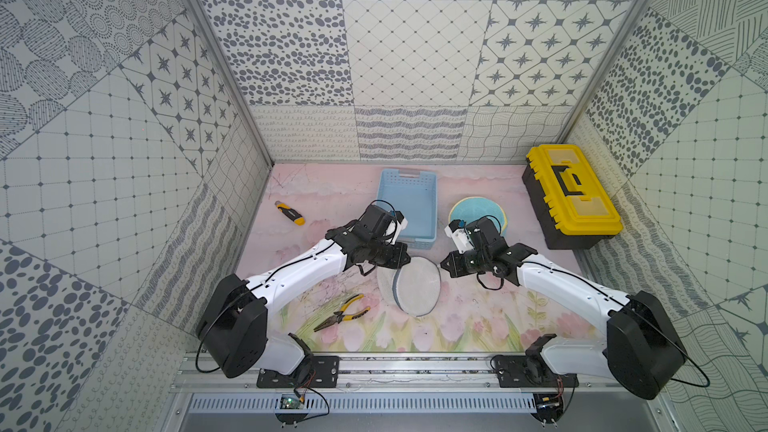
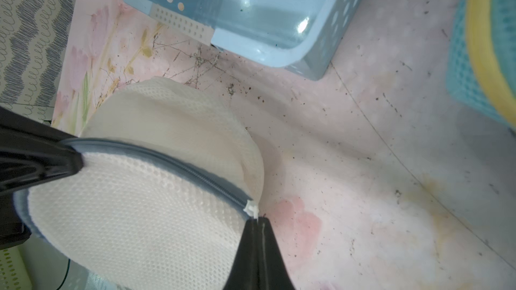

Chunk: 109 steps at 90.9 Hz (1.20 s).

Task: Turn the laundry bag inside out
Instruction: Zip the zipper on the laundry bag.

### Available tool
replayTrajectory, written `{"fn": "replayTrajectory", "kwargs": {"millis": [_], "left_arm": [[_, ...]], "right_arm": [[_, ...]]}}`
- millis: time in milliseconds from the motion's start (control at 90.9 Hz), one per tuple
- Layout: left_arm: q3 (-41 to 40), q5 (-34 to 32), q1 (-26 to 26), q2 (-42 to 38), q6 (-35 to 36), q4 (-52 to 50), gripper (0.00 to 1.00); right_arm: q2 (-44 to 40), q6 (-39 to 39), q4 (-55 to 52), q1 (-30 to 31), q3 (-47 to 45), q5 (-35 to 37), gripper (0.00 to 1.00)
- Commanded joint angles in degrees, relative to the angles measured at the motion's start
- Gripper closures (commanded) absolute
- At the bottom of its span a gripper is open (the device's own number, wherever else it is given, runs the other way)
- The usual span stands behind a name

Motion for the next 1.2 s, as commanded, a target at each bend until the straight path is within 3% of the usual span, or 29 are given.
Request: {"fn": "replayTrajectory", "kwargs": {"millis": [0, 220, 341, 396, 594, 671, 781, 847, 947, 1189], "left_arm": [[-1.0, -2.5, 0.7, -1.1, -2.5, 2.8, 1.0], [-2.4, 2.8, 0.7, -0.7, -5.2, -2.1, 1.0], [-3.9, 9.6, 0.2, -0.2, -6.2, -9.4, 0.74], [-3.5, 10.8, 0.3, -0.6, -5.6, -13.7, 0.69], [-1.4, 2.8, 3.4, -8.6, -2.3, -10.3, 0.48], [0.0, 2.5, 4.2, -6.1, -2.1, -4.1, 0.47], [0.4, 7.1, 4.3, 1.0, -4.6, 11.9, 0.47], [2.1, 10.9, 4.2, 6.3, -5.7, 16.1, 0.49], [5.5, 12.8, 3.2, 11.8, -3.8, 14.9, 0.5], [6.1, 13.1, 0.9, 14.3, -1.2, 11.8, 0.54]], "right_arm": [[-1.3, 1.7, -0.5, -0.5, -2.5, 1.8, 1.0], [0.1, -0.6, -0.3, -0.9, 1.0, 2.3, 1.0], [2.5, -2.4, -0.1, -0.9, 5.0, 1.0, 1.0], [3.5, -3.2, 0.0, -0.9, 6.6, 0.2, 1.0], [6.0, -5.5, 0.5, -0.9, 9.4, -4.8, 1.0], [6.5, -5.5, 0.7, -0.8, 9.8, -5.4, 1.0], [6.9, -5.6, 0.7, -0.7, 10.4, -6.5, 1.0], [7.0, -5.6, 0.3, -0.7, 10.7, -6.7, 1.0], [7.0, -5.8, -0.1, -0.6, 11.0, -6.8, 1.0], [7.8, -5.6, 0.3, -0.5, 11.6, -6.9, 1.0]]}}
